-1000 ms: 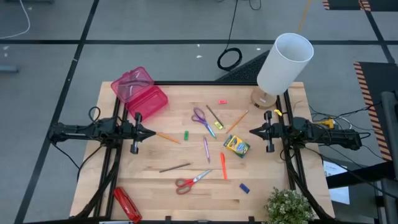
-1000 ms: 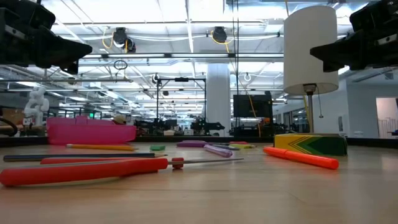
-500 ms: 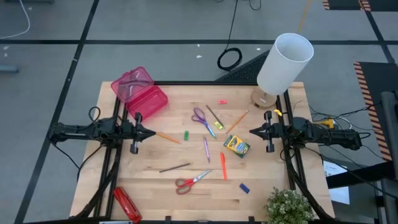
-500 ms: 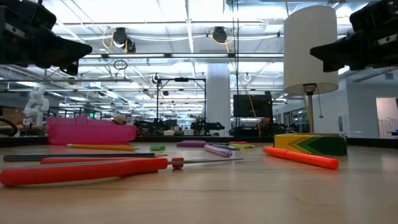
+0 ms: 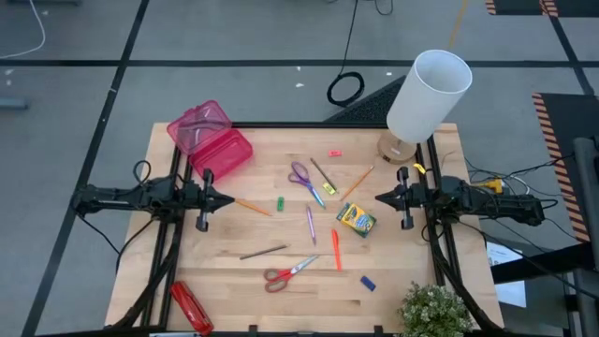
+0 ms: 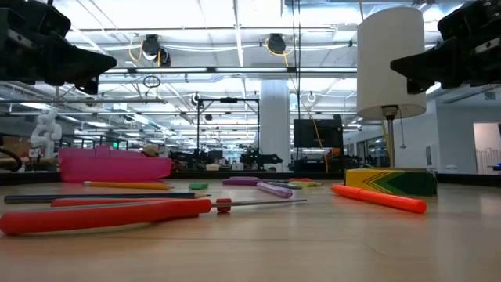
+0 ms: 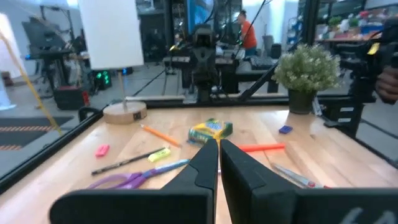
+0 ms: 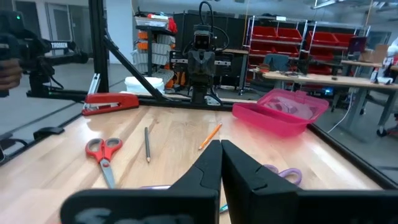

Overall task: Pack school essentials
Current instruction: Put the violet scissors into the pink supply box

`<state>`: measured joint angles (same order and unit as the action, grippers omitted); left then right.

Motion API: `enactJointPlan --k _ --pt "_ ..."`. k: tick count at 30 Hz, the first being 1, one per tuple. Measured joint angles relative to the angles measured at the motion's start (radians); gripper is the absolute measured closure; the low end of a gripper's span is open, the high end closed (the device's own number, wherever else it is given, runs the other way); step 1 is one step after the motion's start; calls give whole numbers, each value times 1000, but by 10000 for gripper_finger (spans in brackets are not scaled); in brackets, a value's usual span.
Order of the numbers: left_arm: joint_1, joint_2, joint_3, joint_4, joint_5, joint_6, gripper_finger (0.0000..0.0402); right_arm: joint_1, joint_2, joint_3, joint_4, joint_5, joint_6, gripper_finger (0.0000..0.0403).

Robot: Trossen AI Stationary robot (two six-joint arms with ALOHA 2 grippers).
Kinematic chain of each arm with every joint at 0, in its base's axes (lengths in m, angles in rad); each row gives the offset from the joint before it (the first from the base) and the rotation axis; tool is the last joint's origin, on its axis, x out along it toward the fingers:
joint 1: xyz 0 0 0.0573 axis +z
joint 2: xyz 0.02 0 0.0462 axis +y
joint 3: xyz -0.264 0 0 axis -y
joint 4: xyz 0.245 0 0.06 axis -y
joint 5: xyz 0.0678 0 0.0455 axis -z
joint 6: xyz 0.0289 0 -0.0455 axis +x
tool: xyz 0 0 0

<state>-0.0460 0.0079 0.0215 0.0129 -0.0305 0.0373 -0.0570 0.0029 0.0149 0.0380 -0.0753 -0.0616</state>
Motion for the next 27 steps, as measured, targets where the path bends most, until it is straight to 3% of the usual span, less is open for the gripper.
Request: enactJointPlan --k 5,12,27 --pt "0 27 98 -48 -23 -8 381 0 0 0 -1 0 0 403" --pt "0 164 323 -157 -23 -8 381 0 0 0 -3 0 -1 403" --pt "0 660 968 -612 -23 22 381 0 0 0 -5 0 -2 403"
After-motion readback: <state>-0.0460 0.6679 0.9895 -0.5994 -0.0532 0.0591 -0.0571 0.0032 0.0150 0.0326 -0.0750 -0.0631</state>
